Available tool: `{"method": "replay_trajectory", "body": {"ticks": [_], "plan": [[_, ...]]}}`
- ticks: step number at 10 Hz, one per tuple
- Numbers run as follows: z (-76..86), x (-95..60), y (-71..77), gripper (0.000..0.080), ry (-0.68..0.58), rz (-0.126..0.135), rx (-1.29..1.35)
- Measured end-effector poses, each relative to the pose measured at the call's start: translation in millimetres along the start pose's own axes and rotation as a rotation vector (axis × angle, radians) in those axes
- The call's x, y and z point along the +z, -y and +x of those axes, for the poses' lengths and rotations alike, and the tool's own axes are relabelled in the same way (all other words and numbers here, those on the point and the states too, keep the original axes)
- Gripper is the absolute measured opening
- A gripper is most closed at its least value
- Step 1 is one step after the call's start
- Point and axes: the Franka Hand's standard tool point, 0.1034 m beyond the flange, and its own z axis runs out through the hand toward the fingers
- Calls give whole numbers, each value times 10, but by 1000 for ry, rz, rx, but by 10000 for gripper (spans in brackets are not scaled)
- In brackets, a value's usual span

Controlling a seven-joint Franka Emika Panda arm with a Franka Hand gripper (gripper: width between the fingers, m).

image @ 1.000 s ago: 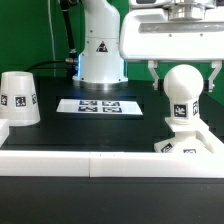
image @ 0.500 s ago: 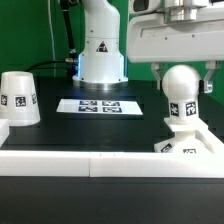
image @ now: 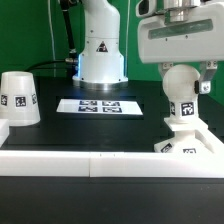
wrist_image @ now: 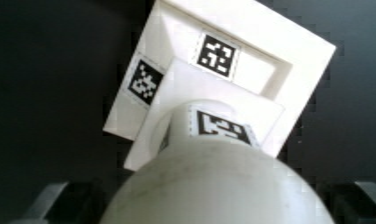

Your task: Assemble lamp

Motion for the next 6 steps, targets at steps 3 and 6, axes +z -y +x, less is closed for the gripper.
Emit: {"method": "replay_trajectory", "body": {"ticks": [3, 6], "plan": [[-44, 4, 8, 580, 14, 4, 152], [-56, 9, 22, 580, 61, 19, 383]]}}
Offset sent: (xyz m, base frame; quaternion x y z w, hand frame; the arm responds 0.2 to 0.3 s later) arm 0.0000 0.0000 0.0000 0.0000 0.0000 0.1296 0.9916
